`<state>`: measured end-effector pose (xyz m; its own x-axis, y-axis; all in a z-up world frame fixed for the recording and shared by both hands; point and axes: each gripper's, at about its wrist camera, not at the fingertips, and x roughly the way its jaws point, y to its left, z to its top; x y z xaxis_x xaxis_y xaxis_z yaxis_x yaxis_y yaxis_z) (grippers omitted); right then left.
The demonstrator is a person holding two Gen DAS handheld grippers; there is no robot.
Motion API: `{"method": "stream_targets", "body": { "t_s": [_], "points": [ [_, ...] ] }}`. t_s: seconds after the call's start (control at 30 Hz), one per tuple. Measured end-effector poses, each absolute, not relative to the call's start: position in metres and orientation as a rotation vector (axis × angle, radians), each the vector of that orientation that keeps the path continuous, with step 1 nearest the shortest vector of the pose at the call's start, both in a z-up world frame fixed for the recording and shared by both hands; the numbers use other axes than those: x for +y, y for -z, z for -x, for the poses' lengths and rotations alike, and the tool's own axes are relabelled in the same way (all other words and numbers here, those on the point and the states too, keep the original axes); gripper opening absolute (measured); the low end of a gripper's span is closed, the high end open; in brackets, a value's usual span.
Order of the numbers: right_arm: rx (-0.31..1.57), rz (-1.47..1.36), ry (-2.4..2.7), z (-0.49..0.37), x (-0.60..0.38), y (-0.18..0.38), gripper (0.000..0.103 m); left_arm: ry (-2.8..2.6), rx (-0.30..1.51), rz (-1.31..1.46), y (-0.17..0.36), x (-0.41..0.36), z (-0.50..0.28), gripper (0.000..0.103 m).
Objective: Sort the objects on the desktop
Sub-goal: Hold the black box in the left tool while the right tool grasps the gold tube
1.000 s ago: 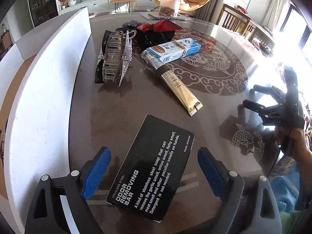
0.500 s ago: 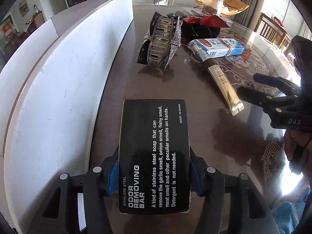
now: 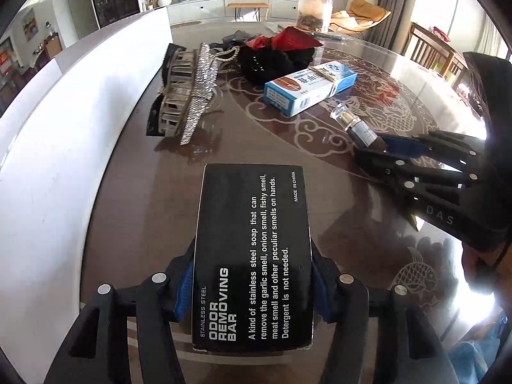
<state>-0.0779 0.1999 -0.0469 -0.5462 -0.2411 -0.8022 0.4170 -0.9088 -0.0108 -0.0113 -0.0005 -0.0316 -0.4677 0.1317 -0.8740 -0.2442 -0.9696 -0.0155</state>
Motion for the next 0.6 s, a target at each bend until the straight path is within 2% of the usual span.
{"method": "stream_targets", "body": {
  "t_s": [0.1, 0.17, 0.2, 0.23, 0.3, 0.33, 0.43, 0.6],
  "points": [
    [0.254, -1.253, 2.525, 0.057, 0.25, 0.047, 0.031, -2.522, 0.174, 1.421, 0.032, 0.029, 0.012, 0.058],
    [0.241, -1.239, 2.549, 0.048, 0.267, 0.047, 0.039, -2.567, 0.193, 1.401, 0.033, 0.035, 0.014, 0.064],
    [0.223, -1.235, 2.569, 0.047, 0.273, 0.05, 0.053, -2.57, 0.179, 1.399, 0.034, 0.036, 0.015, 0.072],
    [0.206, -1.255, 2.575, 0.048, 0.277, 0.05, 0.068, -2.567, 0.188, 1.403, 0.035, 0.037, 0.015, 0.084],
    [0.189, -1.265, 2.569, 0.053, 0.277, 0.05, 0.078, -2.582, 0.19, 1.419, 0.038, 0.034, 0.018, 0.099],
    [0.194, -1.273, 2.552, 0.055, 0.273, 0.051, 0.088, -2.582, 0.167, 1.424, 0.041, 0.029, 0.019, 0.103],
    [0.232, -1.293, 2.519, 0.055, 0.262, 0.053, 0.103, -2.583, 0.173, 1.382, 0.045, 0.024, 0.017, 0.103],
    [0.235, -1.295, 2.521, 0.056, 0.26, 0.055, 0.103, -2.594, 0.168, 1.374, 0.047, 0.025, 0.017, 0.103]
  ]
}}
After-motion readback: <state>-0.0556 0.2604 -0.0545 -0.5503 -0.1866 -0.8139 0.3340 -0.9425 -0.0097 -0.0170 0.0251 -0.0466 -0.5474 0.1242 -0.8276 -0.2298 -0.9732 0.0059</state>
